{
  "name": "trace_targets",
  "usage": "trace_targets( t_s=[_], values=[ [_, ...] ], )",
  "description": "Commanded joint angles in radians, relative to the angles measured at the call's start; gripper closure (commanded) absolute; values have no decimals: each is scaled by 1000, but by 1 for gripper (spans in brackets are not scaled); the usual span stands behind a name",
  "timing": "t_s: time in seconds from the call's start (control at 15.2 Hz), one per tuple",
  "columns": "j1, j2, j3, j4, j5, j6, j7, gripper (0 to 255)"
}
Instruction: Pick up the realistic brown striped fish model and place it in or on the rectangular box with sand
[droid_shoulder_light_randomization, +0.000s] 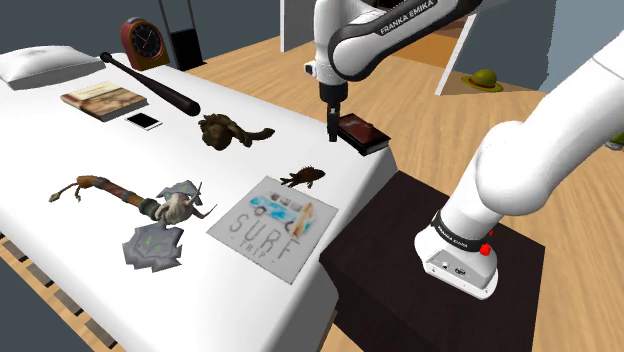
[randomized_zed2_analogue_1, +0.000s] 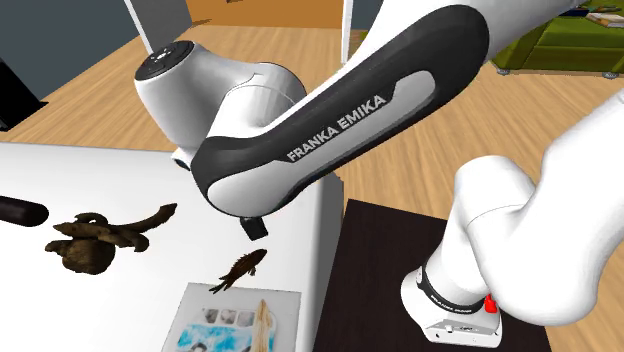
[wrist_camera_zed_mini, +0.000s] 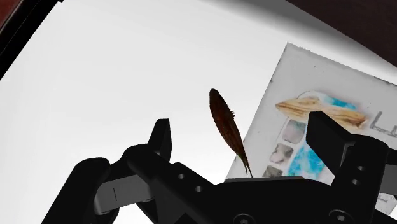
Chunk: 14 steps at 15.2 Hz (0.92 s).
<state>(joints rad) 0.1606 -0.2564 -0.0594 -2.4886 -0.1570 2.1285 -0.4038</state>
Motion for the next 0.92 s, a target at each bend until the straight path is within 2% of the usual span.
trace_targets(
  t_s=[0.0,0.66,0.86],
  values=[
    [11,79,2,11,-9,67,-36,0],
    [60,446,44,110,-77,315,-156,0],
    [61,488,43,114,-91,353,-156,0]
  ],
)
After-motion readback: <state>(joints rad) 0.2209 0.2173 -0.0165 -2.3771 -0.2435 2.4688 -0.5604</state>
